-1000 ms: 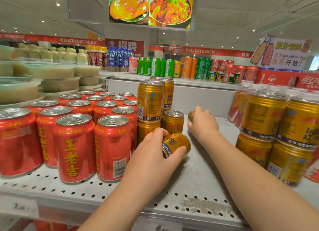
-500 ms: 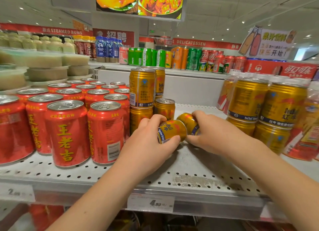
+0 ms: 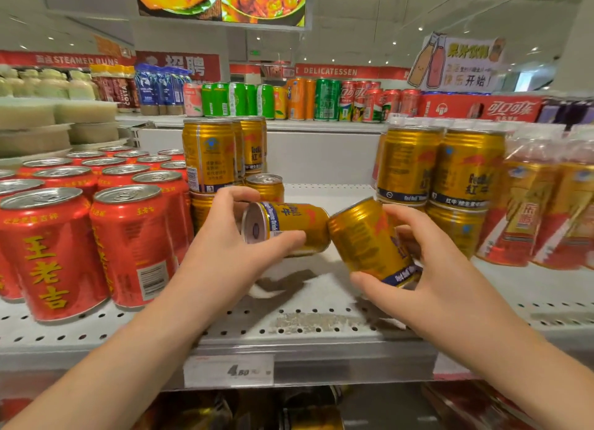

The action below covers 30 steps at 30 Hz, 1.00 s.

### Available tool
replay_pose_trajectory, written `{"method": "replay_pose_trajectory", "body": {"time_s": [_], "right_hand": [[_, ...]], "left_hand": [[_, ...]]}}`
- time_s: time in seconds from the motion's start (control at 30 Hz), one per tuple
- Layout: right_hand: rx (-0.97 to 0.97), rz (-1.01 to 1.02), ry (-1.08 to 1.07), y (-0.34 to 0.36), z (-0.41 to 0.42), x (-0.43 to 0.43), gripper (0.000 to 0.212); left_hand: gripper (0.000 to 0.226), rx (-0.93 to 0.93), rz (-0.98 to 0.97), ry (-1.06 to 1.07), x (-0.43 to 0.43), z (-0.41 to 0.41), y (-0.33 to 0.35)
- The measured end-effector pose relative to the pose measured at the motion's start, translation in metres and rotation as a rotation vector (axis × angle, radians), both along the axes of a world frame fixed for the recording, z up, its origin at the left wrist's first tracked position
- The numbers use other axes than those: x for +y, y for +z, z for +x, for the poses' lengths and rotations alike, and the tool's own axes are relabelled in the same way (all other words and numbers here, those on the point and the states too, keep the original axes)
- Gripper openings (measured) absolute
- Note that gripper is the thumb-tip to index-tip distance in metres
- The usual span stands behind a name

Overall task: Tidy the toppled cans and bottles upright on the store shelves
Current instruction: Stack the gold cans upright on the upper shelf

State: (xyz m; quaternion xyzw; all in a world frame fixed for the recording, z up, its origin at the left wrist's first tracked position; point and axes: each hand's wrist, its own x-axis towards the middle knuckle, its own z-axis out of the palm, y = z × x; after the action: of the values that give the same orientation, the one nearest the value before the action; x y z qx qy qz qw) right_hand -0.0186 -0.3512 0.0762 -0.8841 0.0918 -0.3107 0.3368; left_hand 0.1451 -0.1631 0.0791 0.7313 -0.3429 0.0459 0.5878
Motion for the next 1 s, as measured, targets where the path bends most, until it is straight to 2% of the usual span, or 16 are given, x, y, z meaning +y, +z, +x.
{"method": "replay_pose_trajectory", "body": {"time_s": [0.17,0.3,0.4,0.6,0.77,0.87,0.93,1.0], "right_hand": [[-0.033,0.053,0.103,-0.006,-0.015,-0.022,0.086],[-0.01,0.078,0.204,-0.009,-0.023,-0.045,0.085],[0.025,0.124,0.288,-0.01,-0.026,-0.06,0.083],[0.058,0.182,0.405,-0.01,-0.021,-0.066,0.07],[0.076,0.269,0.495,-0.007,-0.019,-0.077,0.045],[0.106,0.272,0.505,-0.004,-0.019,-0.08,0.042],[0.121,0.266,0.488,-0.005,-0.015,-0.081,0.048],[0.161,0.249,0.448,-0.007,-0.012,-0.08,0.065]], "left_hand": [[0.061,-0.029,-0.102,-0.019,-0.017,-0.016,0.013],[0.059,-0.051,-0.26,0.136,-0.035,-0.038,0.02],[0.062,-0.001,-0.38,0.239,-0.055,-0.059,0.027],[0.068,0.091,-0.361,0.218,-0.094,-0.096,0.032],[0.063,0.04,-0.209,0.219,-0.088,-0.104,0.038],[0.062,-0.013,-0.013,0.136,-0.071,-0.1,0.052],[0.067,-0.026,0.142,0.051,-0.058,-0.095,0.067],[0.077,-0.024,0.298,-0.004,-0.045,-0.087,0.082]]}}
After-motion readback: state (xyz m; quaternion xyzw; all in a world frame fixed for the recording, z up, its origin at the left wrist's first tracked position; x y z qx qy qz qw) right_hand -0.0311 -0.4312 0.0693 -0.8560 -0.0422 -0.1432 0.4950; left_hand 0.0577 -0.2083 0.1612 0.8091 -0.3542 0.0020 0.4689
